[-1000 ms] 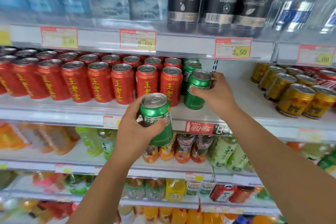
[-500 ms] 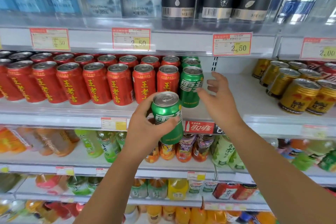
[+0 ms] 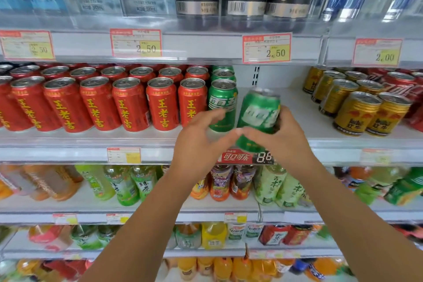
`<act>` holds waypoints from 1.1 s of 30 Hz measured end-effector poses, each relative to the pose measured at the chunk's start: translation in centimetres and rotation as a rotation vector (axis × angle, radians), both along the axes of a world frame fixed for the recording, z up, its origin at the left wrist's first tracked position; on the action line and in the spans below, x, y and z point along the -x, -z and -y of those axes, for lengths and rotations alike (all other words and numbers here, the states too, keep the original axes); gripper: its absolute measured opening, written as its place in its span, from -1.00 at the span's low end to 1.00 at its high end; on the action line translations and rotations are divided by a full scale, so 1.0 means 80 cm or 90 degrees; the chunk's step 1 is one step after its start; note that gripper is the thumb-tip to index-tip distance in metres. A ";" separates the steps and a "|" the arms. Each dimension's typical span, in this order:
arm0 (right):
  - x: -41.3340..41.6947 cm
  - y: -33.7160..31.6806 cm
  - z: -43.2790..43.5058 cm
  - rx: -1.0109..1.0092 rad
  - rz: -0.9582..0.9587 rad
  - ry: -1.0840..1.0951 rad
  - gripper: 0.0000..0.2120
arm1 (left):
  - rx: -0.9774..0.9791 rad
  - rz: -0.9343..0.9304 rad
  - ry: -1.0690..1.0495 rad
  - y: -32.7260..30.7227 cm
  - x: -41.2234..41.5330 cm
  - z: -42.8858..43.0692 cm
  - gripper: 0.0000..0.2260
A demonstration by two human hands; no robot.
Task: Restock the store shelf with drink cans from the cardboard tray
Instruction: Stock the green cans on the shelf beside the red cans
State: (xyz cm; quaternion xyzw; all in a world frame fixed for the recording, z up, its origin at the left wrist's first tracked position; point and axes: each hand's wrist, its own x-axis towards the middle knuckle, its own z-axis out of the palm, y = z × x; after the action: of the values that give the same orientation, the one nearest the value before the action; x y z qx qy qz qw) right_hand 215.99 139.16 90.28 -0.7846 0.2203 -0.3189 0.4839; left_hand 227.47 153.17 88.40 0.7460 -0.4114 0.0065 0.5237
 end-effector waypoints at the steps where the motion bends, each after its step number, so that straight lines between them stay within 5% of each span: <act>1: -0.005 -0.004 0.013 0.010 0.002 0.016 -0.36 | -0.047 0.063 -0.058 0.012 -0.008 -0.001 -0.53; 7: -0.049 -0.009 0.087 0.066 -0.025 0.046 -0.23 | -0.157 0.306 -0.164 0.067 -0.022 0.019 -0.40; 33: -0.187 0.006 0.211 0.095 -0.117 0.009 -0.29 | -0.148 0.378 -0.211 0.085 -0.029 0.035 -0.53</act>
State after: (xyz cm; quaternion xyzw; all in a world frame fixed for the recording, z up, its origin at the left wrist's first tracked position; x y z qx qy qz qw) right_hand 230.98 122.31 89.82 -0.8427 0.2450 -0.2643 0.4000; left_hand 229.79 150.41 81.60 0.8227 -0.4170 0.2608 0.2849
